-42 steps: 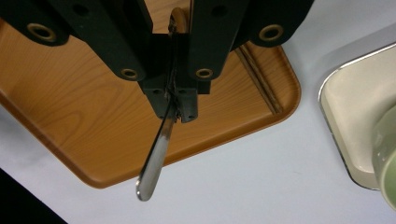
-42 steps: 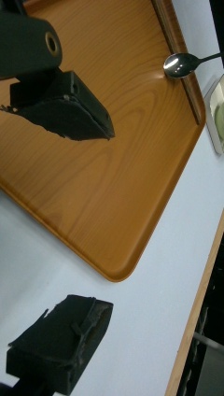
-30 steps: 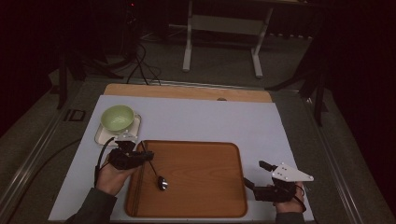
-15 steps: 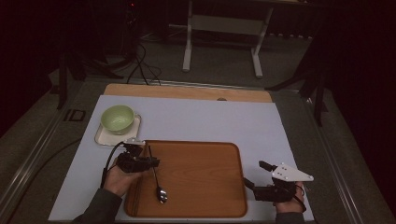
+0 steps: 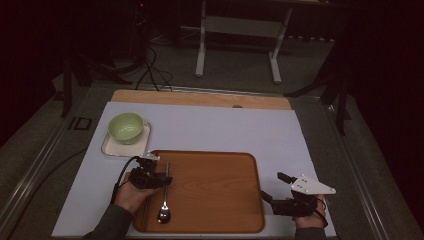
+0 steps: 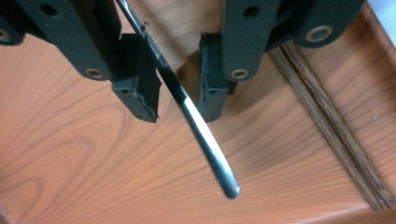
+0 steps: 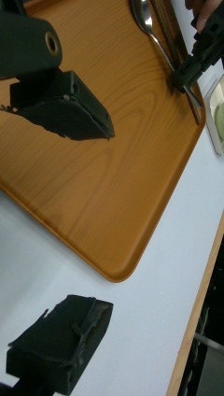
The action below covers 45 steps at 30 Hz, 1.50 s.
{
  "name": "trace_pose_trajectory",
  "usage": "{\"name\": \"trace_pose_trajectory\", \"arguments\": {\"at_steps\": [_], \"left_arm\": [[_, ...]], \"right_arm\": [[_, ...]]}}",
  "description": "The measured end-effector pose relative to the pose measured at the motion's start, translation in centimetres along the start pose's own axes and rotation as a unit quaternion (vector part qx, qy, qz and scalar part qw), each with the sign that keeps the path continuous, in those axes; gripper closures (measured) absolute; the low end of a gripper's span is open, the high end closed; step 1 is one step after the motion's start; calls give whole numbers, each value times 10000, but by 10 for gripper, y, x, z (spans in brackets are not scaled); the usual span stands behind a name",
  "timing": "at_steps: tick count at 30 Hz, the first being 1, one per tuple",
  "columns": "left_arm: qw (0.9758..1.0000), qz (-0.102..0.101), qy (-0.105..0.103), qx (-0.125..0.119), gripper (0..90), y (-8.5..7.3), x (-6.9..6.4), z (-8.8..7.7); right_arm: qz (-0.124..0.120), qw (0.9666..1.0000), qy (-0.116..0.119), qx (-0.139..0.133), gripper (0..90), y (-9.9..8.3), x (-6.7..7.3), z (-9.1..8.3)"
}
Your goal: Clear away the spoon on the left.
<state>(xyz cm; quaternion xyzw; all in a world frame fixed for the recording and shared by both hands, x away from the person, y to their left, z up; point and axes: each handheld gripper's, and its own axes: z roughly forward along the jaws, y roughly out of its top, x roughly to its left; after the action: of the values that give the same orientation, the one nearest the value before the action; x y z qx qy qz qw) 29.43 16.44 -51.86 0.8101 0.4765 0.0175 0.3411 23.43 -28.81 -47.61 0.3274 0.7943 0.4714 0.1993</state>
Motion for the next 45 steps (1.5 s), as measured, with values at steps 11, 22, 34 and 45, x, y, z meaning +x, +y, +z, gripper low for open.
{"name": "trace_pose_trajectory", "arguments": {"at_steps": [11, 22, 34, 45], "left_arm": [[9990, 124, 419, -16, 563, -1, -3, 0], [9965, 372, 746, -57, 446, 2, -3, -1], [9945, 526, 839, -342, 426, 19, 5, -7], [9943, 424, 862, -460, 422, 26, 12, -13]], "right_arm": [[0, 10000, 1, 5, 138, 0, 0, 0], [-3, 10000, 4, 13, 138, 0, 0, 0], [-8, 10000, 10, 17, 138, 0, 0, 1], [-5, 10000, 12, 14, 138, 0, 0, 1]]}}
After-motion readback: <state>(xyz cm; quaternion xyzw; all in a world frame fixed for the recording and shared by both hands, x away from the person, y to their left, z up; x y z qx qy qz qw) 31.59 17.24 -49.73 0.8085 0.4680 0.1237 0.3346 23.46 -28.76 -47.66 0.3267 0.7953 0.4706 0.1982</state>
